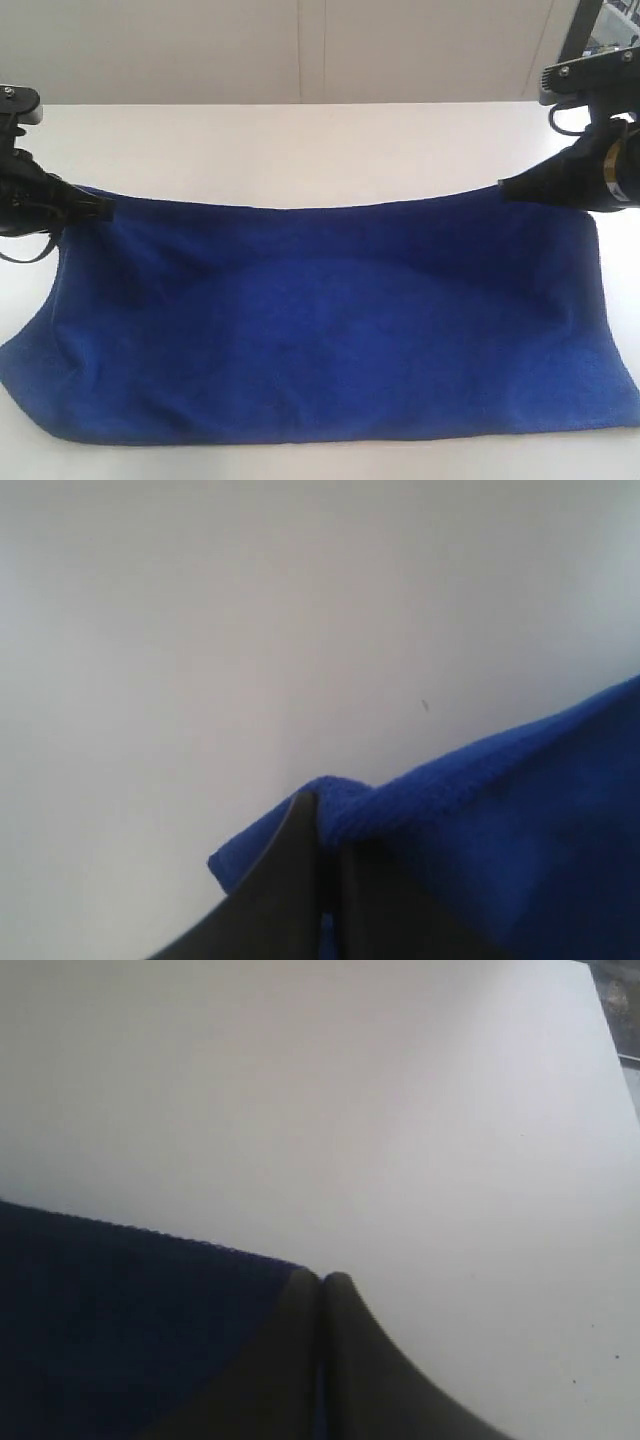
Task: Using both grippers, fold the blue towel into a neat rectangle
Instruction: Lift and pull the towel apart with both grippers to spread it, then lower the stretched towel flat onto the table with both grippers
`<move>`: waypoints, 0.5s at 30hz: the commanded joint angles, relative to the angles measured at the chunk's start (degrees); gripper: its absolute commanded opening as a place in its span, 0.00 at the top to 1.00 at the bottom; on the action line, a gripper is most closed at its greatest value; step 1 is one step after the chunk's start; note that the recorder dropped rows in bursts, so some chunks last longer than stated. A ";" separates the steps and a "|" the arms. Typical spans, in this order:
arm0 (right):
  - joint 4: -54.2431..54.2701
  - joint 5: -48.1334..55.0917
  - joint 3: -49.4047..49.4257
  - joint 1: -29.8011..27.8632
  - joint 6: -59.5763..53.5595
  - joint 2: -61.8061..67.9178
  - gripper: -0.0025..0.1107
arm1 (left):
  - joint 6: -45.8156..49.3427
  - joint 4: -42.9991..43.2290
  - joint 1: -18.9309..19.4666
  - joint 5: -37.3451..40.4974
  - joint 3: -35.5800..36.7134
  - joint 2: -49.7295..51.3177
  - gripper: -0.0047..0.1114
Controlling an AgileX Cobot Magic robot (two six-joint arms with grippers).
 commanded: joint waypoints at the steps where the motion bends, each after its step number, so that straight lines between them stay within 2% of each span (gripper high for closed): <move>1: -4.85 1.67 -2.31 -0.18 2.61 4.50 0.98 | -0.56 0.51 1.35 -5.10 -0.04 3.36 0.96; 6: -14.69 3.83 -4.35 -1.41 13.01 8.26 0.98 | 1.10 0.51 4.45 -9.59 -0.04 5.93 0.96; 15: -16.85 3.12 -8.54 -2.47 14.05 14.73 0.98 | 3.66 0.51 5.58 -14.99 -0.38 9.99 0.96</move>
